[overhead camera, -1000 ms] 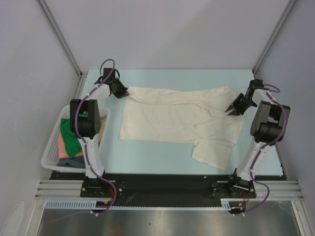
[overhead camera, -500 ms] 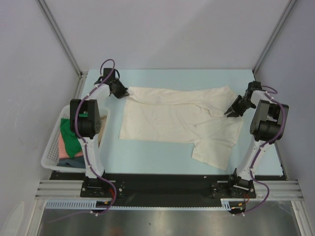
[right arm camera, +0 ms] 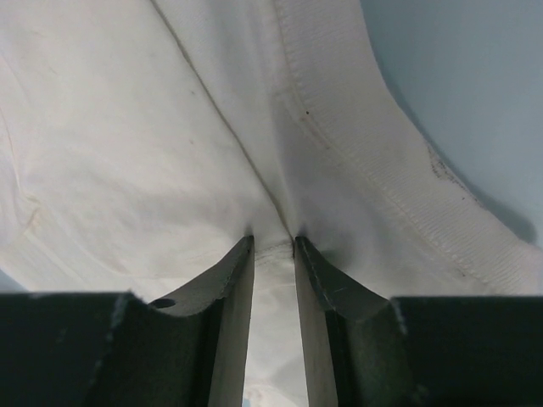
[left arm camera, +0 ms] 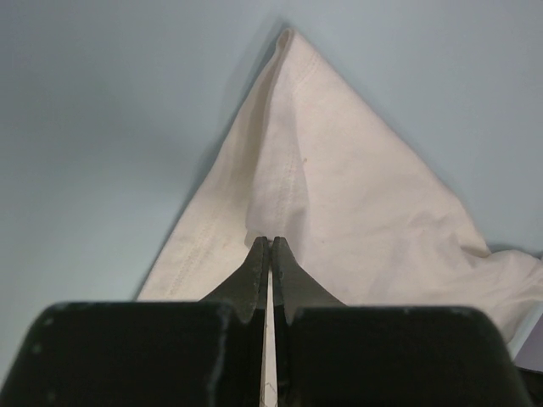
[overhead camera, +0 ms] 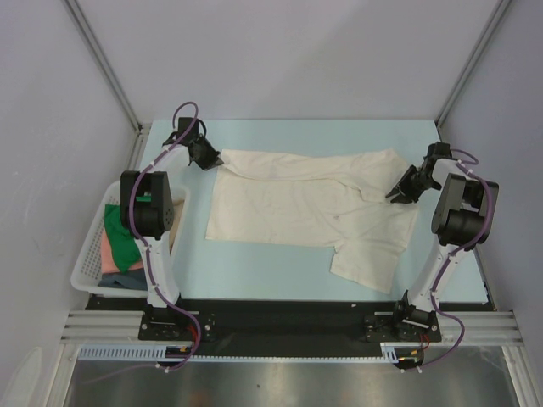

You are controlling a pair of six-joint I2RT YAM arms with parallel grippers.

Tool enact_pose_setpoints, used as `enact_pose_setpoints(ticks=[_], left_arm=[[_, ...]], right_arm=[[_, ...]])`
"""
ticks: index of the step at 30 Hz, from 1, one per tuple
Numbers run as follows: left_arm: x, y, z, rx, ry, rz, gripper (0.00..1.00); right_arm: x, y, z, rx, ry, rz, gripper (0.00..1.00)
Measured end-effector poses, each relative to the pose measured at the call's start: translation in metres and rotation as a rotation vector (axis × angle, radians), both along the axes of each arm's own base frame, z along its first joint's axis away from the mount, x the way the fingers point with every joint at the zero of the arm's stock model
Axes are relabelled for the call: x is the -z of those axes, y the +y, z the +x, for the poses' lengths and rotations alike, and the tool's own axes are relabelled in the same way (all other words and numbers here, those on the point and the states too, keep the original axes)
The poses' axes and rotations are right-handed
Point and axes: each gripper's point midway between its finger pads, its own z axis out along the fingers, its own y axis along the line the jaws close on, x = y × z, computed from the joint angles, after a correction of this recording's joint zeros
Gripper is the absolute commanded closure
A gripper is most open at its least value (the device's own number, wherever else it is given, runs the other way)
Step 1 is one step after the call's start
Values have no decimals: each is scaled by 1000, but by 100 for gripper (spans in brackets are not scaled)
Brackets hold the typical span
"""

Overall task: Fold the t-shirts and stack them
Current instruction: Flatten the tshirt out

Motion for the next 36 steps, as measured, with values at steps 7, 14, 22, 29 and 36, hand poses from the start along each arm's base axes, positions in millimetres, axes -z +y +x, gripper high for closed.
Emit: enact_pose_setpoints(ticks=[7, 14, 22, 29, 36], left_arm=[[3, 0, -2, 0, 6, 0, 100], [3, 0, -2, 0, 8, 0, 100], [3, 0, -2, 2, 8, -2, 100], [3, -1, -3, 5, 9, -5, 100], [3, -1, -3, 6, 9, -5, 99]], right_arm=[[-1, 2, -1, -5, -7, -3, 66], [0, 2, -2, -21, -11, -12, 68], [-1, 4, 8, -36, -14, -5, 68], [0, 8, 20, -48, -23, 2, 78], [-1, 5, 19, -34, -18, 6, 100]])
